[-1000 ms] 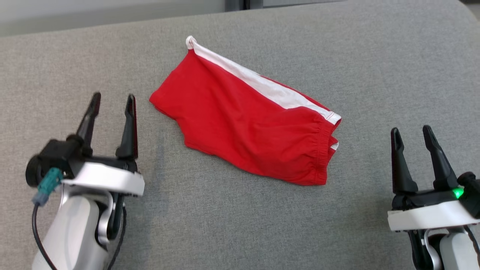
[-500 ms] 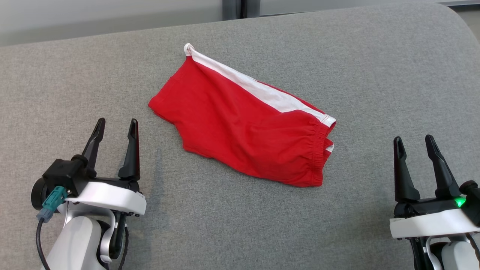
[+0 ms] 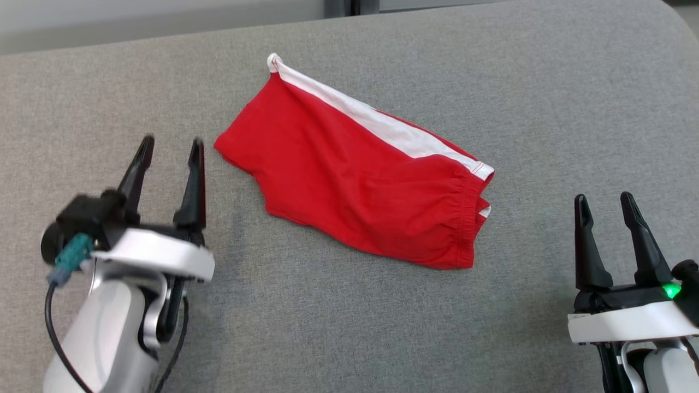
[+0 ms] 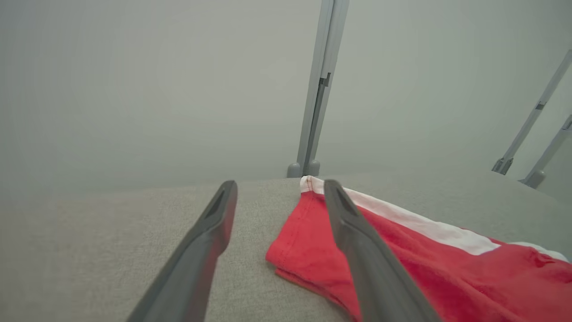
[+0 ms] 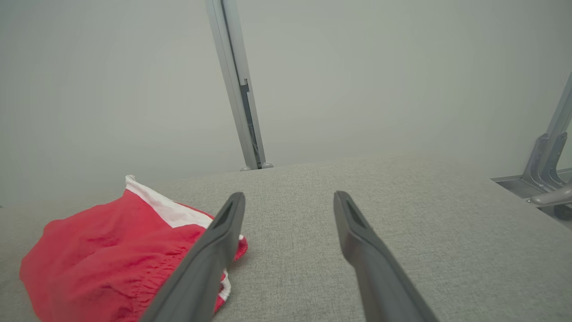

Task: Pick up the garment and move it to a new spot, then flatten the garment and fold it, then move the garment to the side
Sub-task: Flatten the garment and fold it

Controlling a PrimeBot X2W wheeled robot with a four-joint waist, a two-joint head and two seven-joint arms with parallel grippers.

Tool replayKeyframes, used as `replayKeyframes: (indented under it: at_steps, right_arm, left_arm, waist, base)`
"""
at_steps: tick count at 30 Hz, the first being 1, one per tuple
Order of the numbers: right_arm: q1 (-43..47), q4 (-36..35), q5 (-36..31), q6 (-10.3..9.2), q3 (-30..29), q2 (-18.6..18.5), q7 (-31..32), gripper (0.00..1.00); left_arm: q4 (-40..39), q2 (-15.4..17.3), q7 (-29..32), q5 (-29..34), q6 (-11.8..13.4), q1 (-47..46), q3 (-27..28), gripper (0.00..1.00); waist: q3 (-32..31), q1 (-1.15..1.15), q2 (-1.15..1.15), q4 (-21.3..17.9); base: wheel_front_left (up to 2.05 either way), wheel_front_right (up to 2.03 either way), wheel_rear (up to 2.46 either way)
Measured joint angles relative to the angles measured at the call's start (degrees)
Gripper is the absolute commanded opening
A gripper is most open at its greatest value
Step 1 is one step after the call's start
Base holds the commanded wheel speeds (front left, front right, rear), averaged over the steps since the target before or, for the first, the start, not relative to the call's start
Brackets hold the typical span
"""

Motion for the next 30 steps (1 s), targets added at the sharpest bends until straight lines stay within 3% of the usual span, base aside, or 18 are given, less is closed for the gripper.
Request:
replayKeyframes:
  at_steps: [7,12,24,25,27,30]
  right_arm:
    - [-1.6,-0.4,0.9,0.0,1.1,0.1,0.0,1.0]
    - [-3.1,0.5,1.8,0.0,2.3,0.3,0.0,1.0]
    - [-3.9,1.1,2.8,0.0,3.2,0.4,0.0,1.0]
    - [-3.9,1.1,2.9,0.0,3.1,0.4,0.0,1.0]
    - [-3.9,1.1,3.0,0.0,3.2,0.4,0.0,1.0]
    - [-3.9,1.2,3.3,0.0,3.3,0.4,0.0,1.0]
  left_arm:
    - [2.5,-0.1,5.3,-0.8,-3.5,-9.5,-2.1,1.0]
    - [13.1,-0.5,12.6,-3.0,-6.4,-15.8,-3.8,1.0]
    - [27.4,-1.1,18.4,-5.3,-7.5,-20.9,-4.7,1.0]
    - [27.8,-1.2,18.5,-5.3,-7.5,-21.1,-4.9,0.82]
    - [28.3,-1.4,18.9,-5.3,-8.0,-21.6,-5.4,0.0]
    - [29.0,-1.5,18.9,-5.3,-8.3,-21.7,-6.1,0.0]
  waist:
    - [2.7,0.0,0.0,-0.3]
    - [5.1,0.0,0.0,-2.0]
    - [7.0,0.0,0.0,-3.5]
    - [7.0,0.0,0.0,-3.4]
    - [6.8,0.0,0.0,-3.3]
    - [6.6,0.0,0.0,-3.1]
  base:
    - [0.0,0.0,0.0]
    - [0.0,0.0,0.0]
    - [0.0,0.0,0.0]
    - [0.0,0.0,0.0]
    - [0.0,0.0,0.0]
    - [0.0,0.0,0.0]
